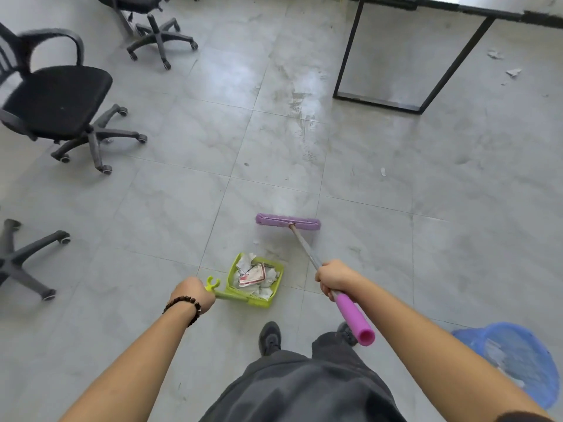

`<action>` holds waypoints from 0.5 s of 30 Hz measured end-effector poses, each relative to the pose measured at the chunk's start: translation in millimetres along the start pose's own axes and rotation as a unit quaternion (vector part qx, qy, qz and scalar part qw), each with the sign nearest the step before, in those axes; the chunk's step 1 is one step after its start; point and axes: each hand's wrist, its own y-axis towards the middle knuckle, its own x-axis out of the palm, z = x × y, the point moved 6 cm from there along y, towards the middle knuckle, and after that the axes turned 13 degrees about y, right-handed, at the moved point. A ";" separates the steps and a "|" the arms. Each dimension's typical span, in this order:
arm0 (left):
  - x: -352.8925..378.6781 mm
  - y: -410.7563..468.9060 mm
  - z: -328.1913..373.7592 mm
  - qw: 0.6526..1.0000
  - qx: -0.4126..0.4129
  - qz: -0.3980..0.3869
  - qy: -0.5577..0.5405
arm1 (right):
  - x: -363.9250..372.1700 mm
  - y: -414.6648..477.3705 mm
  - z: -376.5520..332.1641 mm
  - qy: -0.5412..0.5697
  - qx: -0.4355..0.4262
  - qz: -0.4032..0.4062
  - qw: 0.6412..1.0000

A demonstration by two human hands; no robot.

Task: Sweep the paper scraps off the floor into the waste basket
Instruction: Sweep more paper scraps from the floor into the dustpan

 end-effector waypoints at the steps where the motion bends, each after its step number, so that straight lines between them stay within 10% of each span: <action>1: 2.1 -0.4 -4.6 1.000 -0.005 -0.002 -0.001 | 8.6 8.5 -3.6 -0.028 -0.005 0.001 1.000; 10: 2.1 4.3 -1.7 1.000 -0.019 -0.010 -0.002 | 48.1 -5.7 39.3 -0.227 0.041 -0.061 0.971; 15: -2.4 10.0 3.9 0.998 -0.005 -0.069 0.003 | 4.4 -32.4 47.9 -0.063 0.124 -0.103 0.985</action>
